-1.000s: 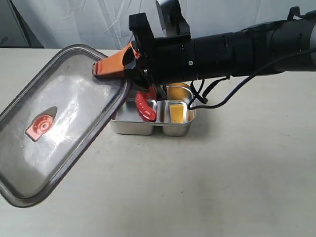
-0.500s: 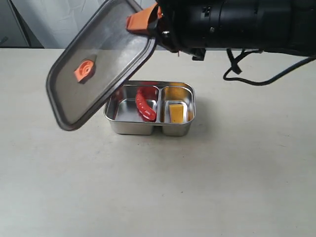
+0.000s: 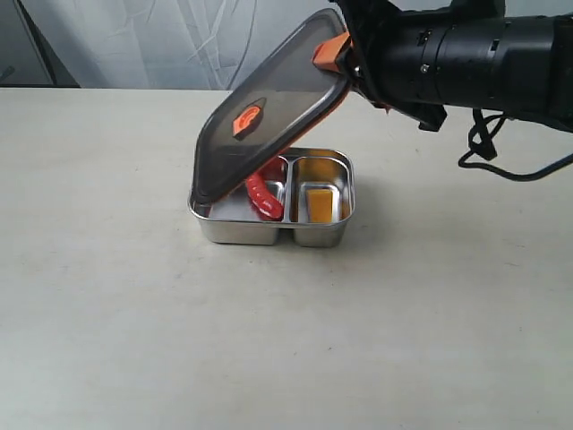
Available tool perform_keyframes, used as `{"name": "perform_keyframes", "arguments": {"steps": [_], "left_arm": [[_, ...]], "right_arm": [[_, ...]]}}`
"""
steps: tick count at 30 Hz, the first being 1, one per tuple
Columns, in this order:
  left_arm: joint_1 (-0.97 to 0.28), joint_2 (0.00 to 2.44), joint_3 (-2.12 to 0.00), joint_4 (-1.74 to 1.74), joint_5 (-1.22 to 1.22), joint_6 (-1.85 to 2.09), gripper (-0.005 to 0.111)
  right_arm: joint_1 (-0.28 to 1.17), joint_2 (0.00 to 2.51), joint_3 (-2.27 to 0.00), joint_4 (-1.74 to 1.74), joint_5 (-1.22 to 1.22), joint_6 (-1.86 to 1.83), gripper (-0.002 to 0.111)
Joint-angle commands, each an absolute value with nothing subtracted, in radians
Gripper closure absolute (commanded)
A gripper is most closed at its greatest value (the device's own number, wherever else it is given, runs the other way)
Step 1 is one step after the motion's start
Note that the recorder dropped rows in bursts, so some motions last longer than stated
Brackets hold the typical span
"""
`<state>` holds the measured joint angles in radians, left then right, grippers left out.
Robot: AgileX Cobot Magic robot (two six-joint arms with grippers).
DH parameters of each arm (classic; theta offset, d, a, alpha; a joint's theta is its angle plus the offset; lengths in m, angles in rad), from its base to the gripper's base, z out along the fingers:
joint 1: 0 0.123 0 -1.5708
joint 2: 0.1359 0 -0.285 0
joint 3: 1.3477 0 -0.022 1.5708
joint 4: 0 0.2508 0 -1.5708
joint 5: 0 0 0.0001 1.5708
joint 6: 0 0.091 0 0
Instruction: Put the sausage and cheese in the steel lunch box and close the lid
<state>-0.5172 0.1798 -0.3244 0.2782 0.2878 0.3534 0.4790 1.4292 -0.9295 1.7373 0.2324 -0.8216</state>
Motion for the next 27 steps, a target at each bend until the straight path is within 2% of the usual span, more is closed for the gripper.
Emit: {"name": "perform_keyframes", "arguments": {"steps": [1,6,15,27], "left_arm": [[-0.521,0.276,-0.317,0.287,0.138,0.342,0.054],[-0.521,0.294,-0.317,0.281,0.135,0.34,0.054],[-0.521,0.292,-0.317,0.281,0.134,0.34,0.054],[-0.521,0.292,-0.317,0.281,0.134,0.34,0.054]], "right_arm": [[0.477,1.422,-0.928,1.744,0.233,-0.98,0.109],[0.479,1.41,-0.928,1.702,0.311,-0.98,0.109],[0.482,1.285,-0.928,1.714,0.184,-0.98,0.109],[0.725,1.223,-0.892,1.724,-0.053,-0.936,0.109]]}}
